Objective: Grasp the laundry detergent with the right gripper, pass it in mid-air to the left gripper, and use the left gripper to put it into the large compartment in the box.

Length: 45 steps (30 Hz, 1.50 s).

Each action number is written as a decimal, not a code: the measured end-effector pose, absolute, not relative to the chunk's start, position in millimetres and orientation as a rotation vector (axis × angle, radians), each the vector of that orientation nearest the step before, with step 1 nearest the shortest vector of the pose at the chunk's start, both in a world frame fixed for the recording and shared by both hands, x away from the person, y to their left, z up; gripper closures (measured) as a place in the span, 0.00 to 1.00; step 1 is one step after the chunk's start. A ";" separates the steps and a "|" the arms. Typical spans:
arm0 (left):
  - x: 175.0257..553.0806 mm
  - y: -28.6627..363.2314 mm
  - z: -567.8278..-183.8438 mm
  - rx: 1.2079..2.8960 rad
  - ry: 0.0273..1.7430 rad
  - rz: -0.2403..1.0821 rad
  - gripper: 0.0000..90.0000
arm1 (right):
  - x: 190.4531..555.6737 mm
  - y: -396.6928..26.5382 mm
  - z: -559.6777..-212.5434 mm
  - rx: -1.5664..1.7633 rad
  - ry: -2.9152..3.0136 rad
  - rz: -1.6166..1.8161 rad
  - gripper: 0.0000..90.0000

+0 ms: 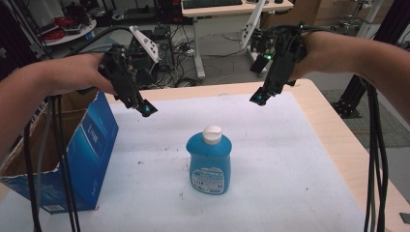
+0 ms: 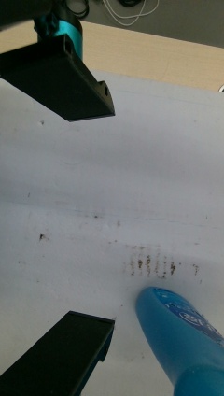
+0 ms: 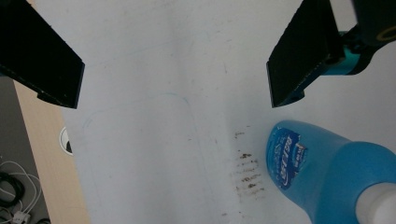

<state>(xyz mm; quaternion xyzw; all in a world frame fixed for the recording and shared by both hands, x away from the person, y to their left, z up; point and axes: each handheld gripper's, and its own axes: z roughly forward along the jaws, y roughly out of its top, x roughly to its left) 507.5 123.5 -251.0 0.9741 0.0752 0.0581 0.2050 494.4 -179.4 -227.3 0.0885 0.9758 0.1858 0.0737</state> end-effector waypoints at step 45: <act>494.9 115.2 -267.3 2.721 0.086 0.133 0.02 | 384.4 -184.0 -304.7 0.442 2.757 1.038 0.04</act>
